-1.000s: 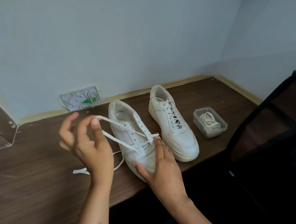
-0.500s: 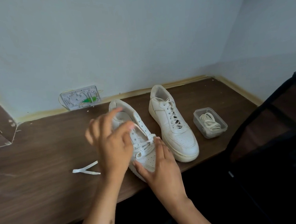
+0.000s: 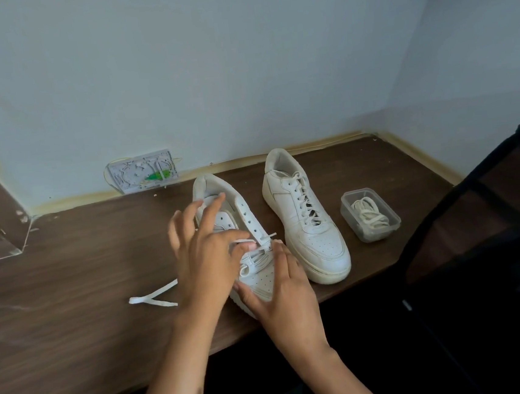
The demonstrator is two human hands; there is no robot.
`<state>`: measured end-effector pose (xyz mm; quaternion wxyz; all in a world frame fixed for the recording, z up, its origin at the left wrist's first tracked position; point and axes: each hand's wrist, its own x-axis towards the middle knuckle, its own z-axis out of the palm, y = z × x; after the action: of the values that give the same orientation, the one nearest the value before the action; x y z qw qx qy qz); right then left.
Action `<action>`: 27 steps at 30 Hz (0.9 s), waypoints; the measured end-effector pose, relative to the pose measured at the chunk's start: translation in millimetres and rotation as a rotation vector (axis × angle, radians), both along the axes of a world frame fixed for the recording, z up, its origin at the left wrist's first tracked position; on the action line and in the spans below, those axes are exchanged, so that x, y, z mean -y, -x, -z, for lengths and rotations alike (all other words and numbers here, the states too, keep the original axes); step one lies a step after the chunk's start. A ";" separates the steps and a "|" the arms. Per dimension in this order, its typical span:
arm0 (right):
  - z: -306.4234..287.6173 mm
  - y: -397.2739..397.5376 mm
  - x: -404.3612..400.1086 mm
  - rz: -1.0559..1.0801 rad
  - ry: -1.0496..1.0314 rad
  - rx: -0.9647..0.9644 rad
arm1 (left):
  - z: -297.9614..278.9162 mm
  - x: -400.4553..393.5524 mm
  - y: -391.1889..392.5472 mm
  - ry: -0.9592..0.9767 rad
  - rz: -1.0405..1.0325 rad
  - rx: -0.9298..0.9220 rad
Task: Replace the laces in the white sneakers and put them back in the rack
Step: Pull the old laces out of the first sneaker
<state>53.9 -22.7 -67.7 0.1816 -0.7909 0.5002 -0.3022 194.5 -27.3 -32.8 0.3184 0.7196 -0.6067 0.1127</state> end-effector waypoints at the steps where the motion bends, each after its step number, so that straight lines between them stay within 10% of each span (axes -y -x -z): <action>1: 0.0 -0.3 -0.2 0.000 0.005 -0.003 | -0.5 0.7 1.3 0.016 -0.002 0.017; 13: -0.4 -6.2 -2.2 -0.015 -0.001 -0.002 | -0.8 -6.8 7.1 0.419 -0.067 -0.442; 27: -11.6 -3.2 -7.9 -0.004 -0.042 0.021 | 17.6 -12.5 -26.8 -0.004 0.173 -0.615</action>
<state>57.1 -14.8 -56.1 0.2041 -0.7846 0.5031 -0.2995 221.3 -14.7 -50.4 0.4937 0.6664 -0.5412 -0.1387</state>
